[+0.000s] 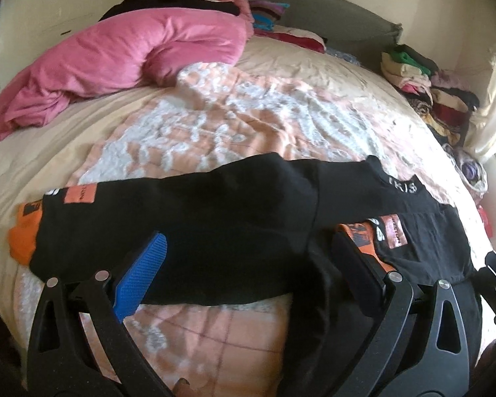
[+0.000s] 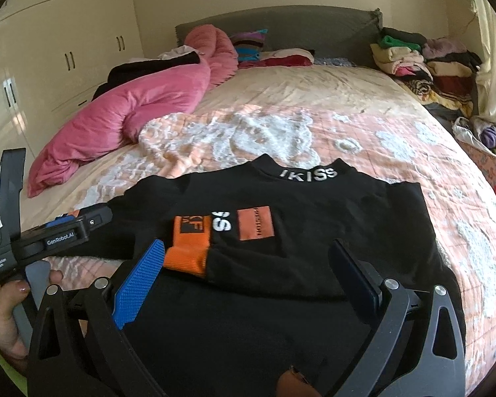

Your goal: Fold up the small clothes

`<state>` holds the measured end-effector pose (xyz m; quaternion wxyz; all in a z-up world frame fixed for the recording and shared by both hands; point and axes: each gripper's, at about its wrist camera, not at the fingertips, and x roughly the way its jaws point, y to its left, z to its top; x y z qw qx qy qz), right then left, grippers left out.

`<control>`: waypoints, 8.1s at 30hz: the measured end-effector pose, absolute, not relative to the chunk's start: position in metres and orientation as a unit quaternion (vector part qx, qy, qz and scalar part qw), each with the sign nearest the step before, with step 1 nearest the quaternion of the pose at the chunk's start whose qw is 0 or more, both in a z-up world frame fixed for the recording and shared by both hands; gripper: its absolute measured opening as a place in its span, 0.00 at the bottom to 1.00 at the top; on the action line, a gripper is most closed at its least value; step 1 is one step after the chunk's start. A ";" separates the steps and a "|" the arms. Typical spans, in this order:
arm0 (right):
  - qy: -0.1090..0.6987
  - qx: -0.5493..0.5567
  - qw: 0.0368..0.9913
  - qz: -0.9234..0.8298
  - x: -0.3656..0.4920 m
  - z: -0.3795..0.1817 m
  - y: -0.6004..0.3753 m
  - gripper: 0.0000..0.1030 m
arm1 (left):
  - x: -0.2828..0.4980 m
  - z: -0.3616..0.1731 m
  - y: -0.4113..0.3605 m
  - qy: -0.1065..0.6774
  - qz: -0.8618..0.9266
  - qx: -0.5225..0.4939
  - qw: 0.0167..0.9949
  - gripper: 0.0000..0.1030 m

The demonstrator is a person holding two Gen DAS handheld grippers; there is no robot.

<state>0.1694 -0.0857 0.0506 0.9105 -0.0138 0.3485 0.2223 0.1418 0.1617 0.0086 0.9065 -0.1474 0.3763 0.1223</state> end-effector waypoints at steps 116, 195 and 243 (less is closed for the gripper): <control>0.357 0.013 0.896 0.263 0.139 0.060 -0.057 0.96 | 0.052 0.042 0.251 0.238 0.075 -0.299 0.921 0.03; 0.399 0.144 0.899 0.111 0.171 0.005 -0.243 0.96 | 0.192 0.010 -0.002 0.391 -0.151 -0.141 0.897 0.69; 0.309 -0.070 0.939 0.136 0.227 0.040 -0.186 0.11 | 0.195 0.007 0.107 0.315 0.009 -0.142 0.938 0.91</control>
